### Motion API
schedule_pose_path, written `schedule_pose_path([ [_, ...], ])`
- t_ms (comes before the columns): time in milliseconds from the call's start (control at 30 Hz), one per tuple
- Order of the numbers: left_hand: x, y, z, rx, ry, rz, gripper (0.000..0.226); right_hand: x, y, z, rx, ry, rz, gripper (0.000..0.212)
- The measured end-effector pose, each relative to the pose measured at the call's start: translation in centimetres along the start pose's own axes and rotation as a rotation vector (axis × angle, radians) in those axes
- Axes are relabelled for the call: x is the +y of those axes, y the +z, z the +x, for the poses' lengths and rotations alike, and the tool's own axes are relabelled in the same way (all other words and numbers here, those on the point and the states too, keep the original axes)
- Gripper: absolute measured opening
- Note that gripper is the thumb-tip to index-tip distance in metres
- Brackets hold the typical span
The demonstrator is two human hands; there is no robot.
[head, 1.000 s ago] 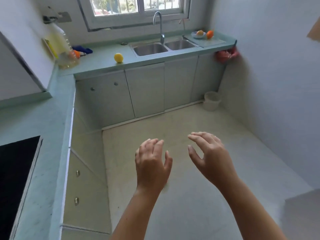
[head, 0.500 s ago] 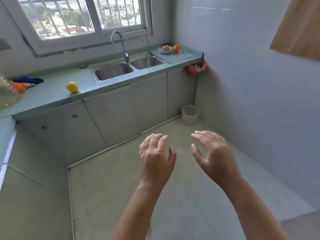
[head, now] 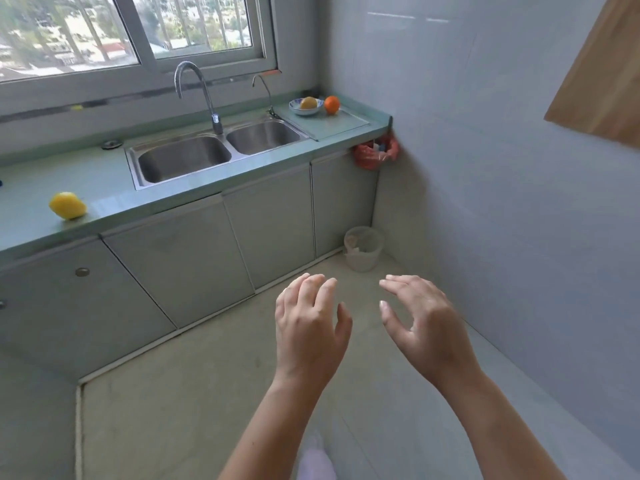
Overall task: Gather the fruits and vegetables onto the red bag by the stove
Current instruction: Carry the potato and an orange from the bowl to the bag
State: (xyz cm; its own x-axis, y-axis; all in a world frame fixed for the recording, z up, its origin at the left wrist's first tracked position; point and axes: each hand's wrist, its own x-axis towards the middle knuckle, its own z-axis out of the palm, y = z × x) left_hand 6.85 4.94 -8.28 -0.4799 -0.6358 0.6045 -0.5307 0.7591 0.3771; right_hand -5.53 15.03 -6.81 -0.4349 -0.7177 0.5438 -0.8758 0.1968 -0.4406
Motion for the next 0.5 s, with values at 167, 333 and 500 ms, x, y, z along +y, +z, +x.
schedule_pose_path([
  [167,-4.1,4.6,6.9,0.014,0.012,0.003,0.034,3.0,4.9,7.5,-0.025,0.020,0.005,0.038],
  [333,-8.8,7.1,15.8,0.034,-0.002,0.010,0.035,3.8,9.7,17.4,-0.029,0.005,0.032,0.037],
  [500,-12.9,11.0,21.9,0.007,-0.015,0.018,0.036,5.3,13.9,24.5,-0.010,0.008,0.037,0.037],
])
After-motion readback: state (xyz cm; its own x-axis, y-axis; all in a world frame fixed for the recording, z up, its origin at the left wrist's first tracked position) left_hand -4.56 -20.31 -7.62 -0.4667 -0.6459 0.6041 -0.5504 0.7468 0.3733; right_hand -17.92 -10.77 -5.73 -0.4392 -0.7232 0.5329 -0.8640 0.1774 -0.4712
